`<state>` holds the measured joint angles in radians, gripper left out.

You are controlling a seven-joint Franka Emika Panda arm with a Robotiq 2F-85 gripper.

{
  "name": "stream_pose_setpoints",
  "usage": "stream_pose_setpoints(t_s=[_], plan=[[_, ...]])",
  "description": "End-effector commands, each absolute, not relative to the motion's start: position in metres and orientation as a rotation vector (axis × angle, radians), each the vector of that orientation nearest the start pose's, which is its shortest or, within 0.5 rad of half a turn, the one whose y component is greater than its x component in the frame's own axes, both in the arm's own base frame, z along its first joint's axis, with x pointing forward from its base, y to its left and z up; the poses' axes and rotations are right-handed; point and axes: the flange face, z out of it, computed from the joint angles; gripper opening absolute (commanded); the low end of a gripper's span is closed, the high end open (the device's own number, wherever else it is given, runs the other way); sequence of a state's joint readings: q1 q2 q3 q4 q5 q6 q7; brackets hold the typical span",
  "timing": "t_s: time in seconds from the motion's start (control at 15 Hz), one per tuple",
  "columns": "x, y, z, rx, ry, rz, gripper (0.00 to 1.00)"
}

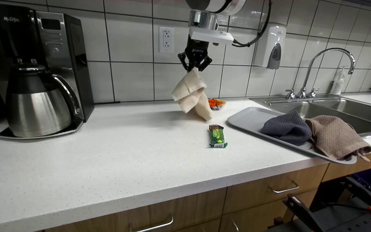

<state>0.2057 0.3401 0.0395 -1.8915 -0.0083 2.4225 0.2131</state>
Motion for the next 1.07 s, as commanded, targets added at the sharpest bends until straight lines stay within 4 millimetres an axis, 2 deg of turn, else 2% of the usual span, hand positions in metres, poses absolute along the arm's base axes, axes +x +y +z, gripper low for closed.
stream_pose_setpoints(t_s=[0.0,0.4,0.8,1.0], plan=[[0.63,0.183,0.348,-3.091,-0.085,-0.288,0.01],[0.634,0.224,0.335,-3.109,-0.152,-0.285,0.01],[0.634,0.264,0.333,-3.117,-0.195,-0.3,0.01],[0.633,0.278,0.328,-3.125,-0.217,-0.277,0.01]])
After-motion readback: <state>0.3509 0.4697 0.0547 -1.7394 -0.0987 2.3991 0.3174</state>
